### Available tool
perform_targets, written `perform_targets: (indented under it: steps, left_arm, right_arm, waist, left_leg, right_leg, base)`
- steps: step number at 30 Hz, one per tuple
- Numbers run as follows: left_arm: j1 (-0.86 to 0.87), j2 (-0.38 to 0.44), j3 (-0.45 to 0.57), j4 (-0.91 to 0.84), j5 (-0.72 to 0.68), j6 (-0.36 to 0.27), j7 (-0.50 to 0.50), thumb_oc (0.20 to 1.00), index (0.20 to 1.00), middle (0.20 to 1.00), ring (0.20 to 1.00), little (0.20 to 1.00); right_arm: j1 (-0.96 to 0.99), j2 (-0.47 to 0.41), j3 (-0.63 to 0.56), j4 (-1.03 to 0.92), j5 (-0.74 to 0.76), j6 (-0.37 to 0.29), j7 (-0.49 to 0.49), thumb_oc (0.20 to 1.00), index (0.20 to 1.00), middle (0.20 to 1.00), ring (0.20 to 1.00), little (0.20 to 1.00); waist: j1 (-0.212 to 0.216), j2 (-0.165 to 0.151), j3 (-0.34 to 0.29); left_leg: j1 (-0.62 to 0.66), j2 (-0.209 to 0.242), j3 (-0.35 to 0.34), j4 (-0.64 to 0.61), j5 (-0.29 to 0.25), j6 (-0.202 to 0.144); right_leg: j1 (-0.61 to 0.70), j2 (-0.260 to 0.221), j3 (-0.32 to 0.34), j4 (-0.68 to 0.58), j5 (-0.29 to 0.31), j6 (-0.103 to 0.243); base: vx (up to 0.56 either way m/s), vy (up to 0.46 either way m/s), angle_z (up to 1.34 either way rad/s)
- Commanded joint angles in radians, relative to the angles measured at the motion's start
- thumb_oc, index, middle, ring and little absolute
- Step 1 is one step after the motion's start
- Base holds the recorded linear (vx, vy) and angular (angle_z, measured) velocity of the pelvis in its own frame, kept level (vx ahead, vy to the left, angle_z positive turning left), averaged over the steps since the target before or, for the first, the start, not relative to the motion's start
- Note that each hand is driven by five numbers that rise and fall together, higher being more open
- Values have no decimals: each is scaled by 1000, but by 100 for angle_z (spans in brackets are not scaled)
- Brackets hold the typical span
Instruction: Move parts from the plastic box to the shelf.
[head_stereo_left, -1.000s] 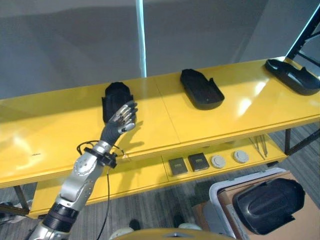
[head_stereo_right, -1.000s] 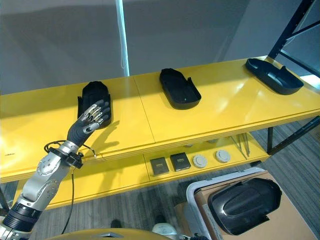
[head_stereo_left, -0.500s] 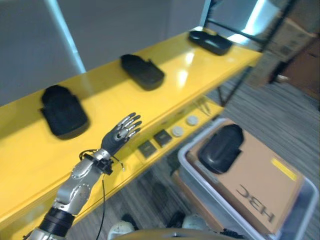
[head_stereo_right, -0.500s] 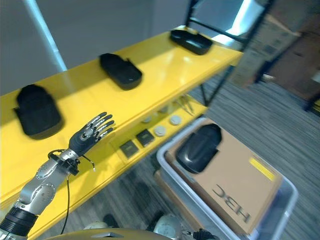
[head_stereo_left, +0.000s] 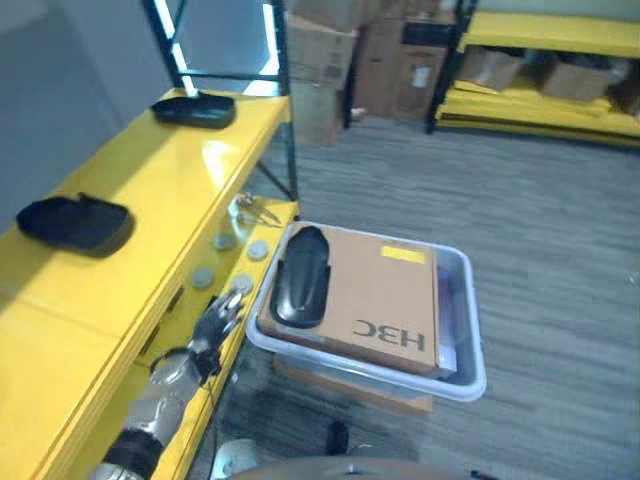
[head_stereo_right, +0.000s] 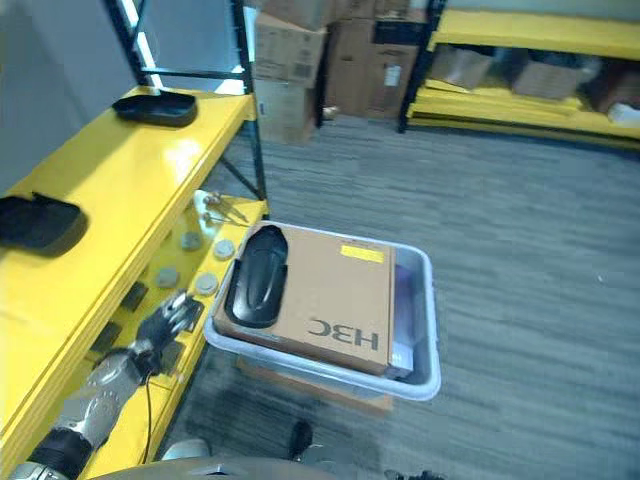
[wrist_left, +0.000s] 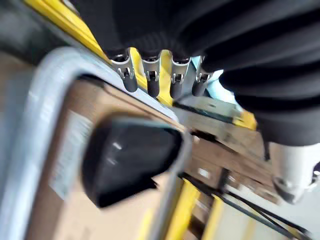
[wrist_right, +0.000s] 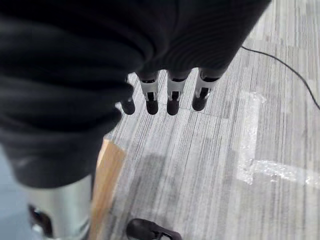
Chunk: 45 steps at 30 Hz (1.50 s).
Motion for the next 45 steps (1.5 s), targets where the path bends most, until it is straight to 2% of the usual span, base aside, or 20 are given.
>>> perform_targets:
  steps: [1, 2, 7, 9, 11, 15, 17, 20, 22, 24, 28, 29, 32, 38, 45]
  left_arm:
    - [-32, 18, 31, -59, 113, -103, 61, 1000, 1000, 1000, 1000, 1000]
    - [-33, 10, 40, -8, 158, -97, 87, 1000, 1000, 1000, 1000, 1000]
    - [-19, 2, 17, 131, 297, -98, 163, 1000, 1000, 1000, 1000, 1000]
    - [18, -5, 21, 191, 351, -118, 195, 1000, 1000, 1000, 1000, 1000]
    - [59, -12, 25, 235, 400, -133, 217, 1000, 1000, 1000, 1000, 1000]
    - [108, -17, 24, 307, 437, -178, 238, 1000, 1000, 1000, 1000, 1000]
    - [130, -19, 35, 351, 423, -188, 249, 1000, 1000, 1000, 1000, 1000]
    - [142, -27, 41, 380, 426, -199, 249, 1000, 1000, 1000, 1000, 1000]
    - [152, -41, 45, 419, 444, -219, 247, 1000, 1000, 1000, 1000, 1000]
    - [158, -53, 46, 448, 451, -222, 251, 1000, 1000, 1000, 1000, 1000]
    - [156, -60, 38, 491, 472, -235, 246, 1000, 1000, 1000, 1000, 1000]
    - [154, -58, 20, 510, 500, -233, 249, 1000, 1000, 1000, 1000, 1000]
    - [144, -60, 7, 533, 509, -232, 250, 1000, 1000, 1000, 1000, 1000]
    - [141, -56, 13, 551, 512, -232, 253, 1000, 1000, 1000, 1000, 1000]
    - [140, -40, 21, 538, 497, -241, 252, 1000, 1000, 1000, 1000, 1000]
  right_arm:
    - [-12, -14, -20, -9, 95, -44, -7, 1000, 1000, 1000, 1000, 1000]
    - [-6, -17, -30, -38, 117, -50, -17, 1000, 1000, 1000, 1000, 1000]
    - [-22, -40, -67, -208, 233, -87, -99, 1000, 1000, 1000, 1000, 1000]
    - [-28, -65, -109, -364, 266, -96, -181, 1000, 1000, 1000, 1000, 1000]
    - [-39, -96, -162, -463, 239, -135, -247, 1000, 1000, 1000, 1000, 1000]
    - [-79, -157, -262, -589, 200, -181, -286, 1000, 1000, 1000, 1000, 1000]
    - [-133, -210, -311, -733, 172, -156, -293, 1000, 1000, 1000, 1000, 1000]
    - [-170, -229, -298, -843, 161, -92, -318, 1000, 1000, 1000, 1000, 1000]
    - [-221, -229, -253, -915, 165, -35, -327, 1000, 1000, 1000, 1000, 1000]
    - [-270, -217, -191, -916, 129, 20, -305, 1000, 1000, 1000, 1000, 1000]
    - [-322, -186, -117, -868, 135, 60, -301, 1000, 1000, 1000, 1000, 1000]
    - [-362, -157, -52, -790, 146, 82, -292, 1000, 1000, 1000, 1000, 1000]
    - [-391, -121, 2, -732, 147, 91, -309, 1000, 1000, 1000, 1000, 1000]
    - [-368, -98, 47, -724, 105, 115, -302, 1000, 1000, 1000, 1000, 1000]
    - [-334, -92, 67, -708, 57, 102, -294, 1000, 1000, 1000, 1000, 1000]
  waist:
    - [37, 6, 41]
    - [34, 15, 48]
    - [15, 19, 57]
    - [6, 16, 58]
    - [3, 13, 59]
    - [9, 7, 53]
    - [22, 6, 51]
    - [37, 6, 51]
    - [62, 7, 50]
    - [91, 7, 48]
    - [123, 4, 45]
    - [153, 0, 48]
    - [175, -4, 54]
    - [183, -17, 66]
    - [188, -34, 78]
  left_leg:
    - [4, -52, 42, -52, 66, 62]
    - [-26, -42, 28, -54, 107, 50]
    - [12, -52, 26, -71, 76, 60]
    - [44, -67, 34, -84, 59, 67]
    - [68, -81, 37, -91, 43, 77]
    - [75, -104, 35, -97, 26, 96]
    - [81, -121, 36, -107, 13, 110]
    - [78, -131, 29, -110, 9, 118]
    - [73, -139, 19, -117, 7, 125]
    - [66, -146, 8, -122, 8, 129]
    - [62, -149, -3, -130, 12, 130]
    - [53, -148, -12, -131, 18, 131]
    - [39, -149, -21, -131, 23, 130]
    - [25, -150, -26, -124, 22, 131]
    - [9, -149, -25, -111, 18, 134]
  right_leg:
    - [37, -61, -14, -28, 41, 121]
    - [47, -60, -4, -25, 34, 119]
    - [35, -87, -2, 14, 14, 126]
    - [33, -99, 2, 20, 17, 135]
    - [38, -107, 13, 21, 20, 144]
    - [32, -119, 21, 20, 29, 157]
    - [31, -129, 23, 16, 34, 169]
    - [27, -134, 23, 17, 34, 173]
    - [20, -139, 19, 18, 34, 177]
    - [18, -144, 8, 16, 35, 180]
    - [20, -148, -10, 12, 38, 182]
    - [20, -152, -29, 13, 41, 183]
    - [16, -152, -41, 15, 44, 184]
    - [7, -150, -41, 20, 47, 187]
    - [1, -146, -38, 20, 50, 191]
  base:
    - [84, 136, -47]
    - [70, 167, -46]
    - [42, 197, -41]
    - [89, 184, -9]
    - [106, 171, -14]
    - [81, 133, -9]
    - [84, 171, 1]
    - [38, 100, -2]
    - [18, 85, 3]
    - [18, 73, 9]
    - [16, 24, 31]
    - [2, 8, 33]
    - [-24, 6, 22]
    - [-17, -4, 16]
    - [0, 0, 0]
